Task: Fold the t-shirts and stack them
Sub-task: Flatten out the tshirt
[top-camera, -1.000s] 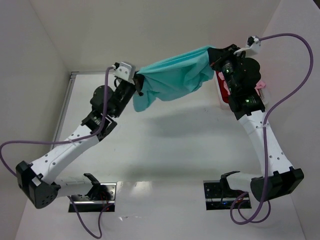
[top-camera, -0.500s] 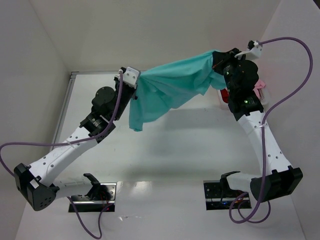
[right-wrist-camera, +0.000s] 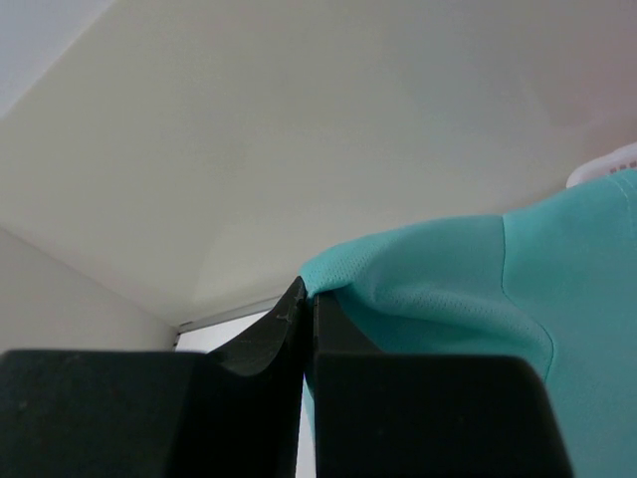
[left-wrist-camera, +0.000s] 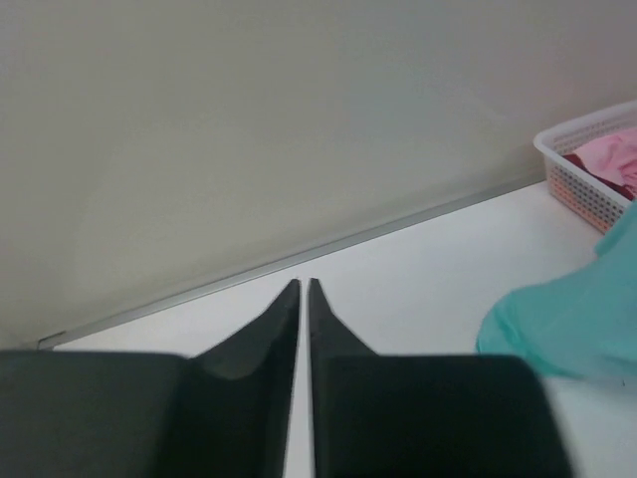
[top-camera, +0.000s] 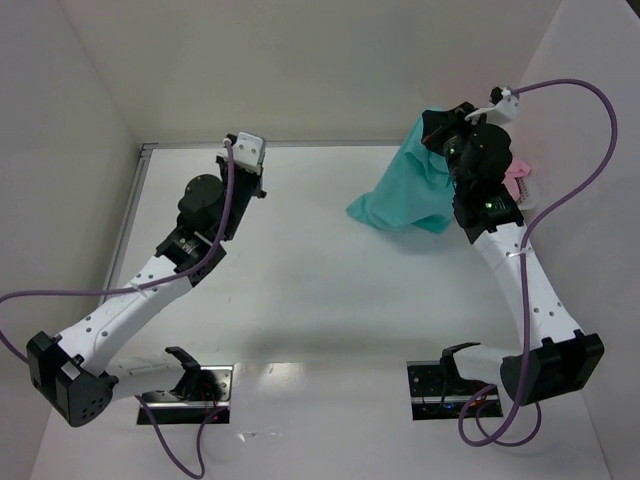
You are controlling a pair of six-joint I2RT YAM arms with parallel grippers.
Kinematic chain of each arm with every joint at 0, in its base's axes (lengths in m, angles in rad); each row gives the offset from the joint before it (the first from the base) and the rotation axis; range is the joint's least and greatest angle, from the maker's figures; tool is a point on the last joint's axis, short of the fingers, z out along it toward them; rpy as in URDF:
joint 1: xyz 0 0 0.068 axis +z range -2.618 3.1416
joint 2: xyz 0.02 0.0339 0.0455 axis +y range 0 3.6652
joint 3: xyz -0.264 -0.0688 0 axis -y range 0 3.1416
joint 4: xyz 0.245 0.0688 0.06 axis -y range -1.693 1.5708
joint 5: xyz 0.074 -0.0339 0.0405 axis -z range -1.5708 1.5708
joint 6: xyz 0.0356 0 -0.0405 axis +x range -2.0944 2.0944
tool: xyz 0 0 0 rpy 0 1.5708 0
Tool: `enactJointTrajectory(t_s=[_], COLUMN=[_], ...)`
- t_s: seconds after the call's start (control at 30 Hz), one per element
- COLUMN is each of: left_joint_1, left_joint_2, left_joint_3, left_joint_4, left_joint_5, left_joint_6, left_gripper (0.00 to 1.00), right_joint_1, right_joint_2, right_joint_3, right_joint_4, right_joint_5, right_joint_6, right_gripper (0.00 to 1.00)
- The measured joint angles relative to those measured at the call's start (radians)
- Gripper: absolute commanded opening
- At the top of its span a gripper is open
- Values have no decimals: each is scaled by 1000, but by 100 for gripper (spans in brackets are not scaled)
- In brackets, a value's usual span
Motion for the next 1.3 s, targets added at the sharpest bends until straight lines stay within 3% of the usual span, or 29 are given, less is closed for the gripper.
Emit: enactJointTrajectory(t_s=[0.07,0.1,0.13,0.3,0.6,1.03,1.3], left_joint_1=[19,27,33,19,-19,-53,-126], left_joint_2=[0,1,3,130,597,803,883], left_joint_3=[-4,-10,-18,-63,-22,130,176], left_joint_4=[0,2,3,48,39,292,335], left_joint_5=[62,105,155,422,583,609,616], left_joint_6=[-26,-42,-48,-109,-129,-204,-166], left_gripper=[45,67,75,93,98,98,98], right_joint_1=[0,0,0,0,-9,-19,-19], right_joint_2=[0,0,1,24,32,-54,-63], right_joint_3=[0,0,0,10,50,95,149], right_joint_4=[1,1,1,0,-31,-60,-79], right_joint_5=[-1,-1,-2,0,52,47,5], right_joint_6=[0,0,-1,-4,-4,40,67], right_gripper=[2,2,2,2,2,2,1])
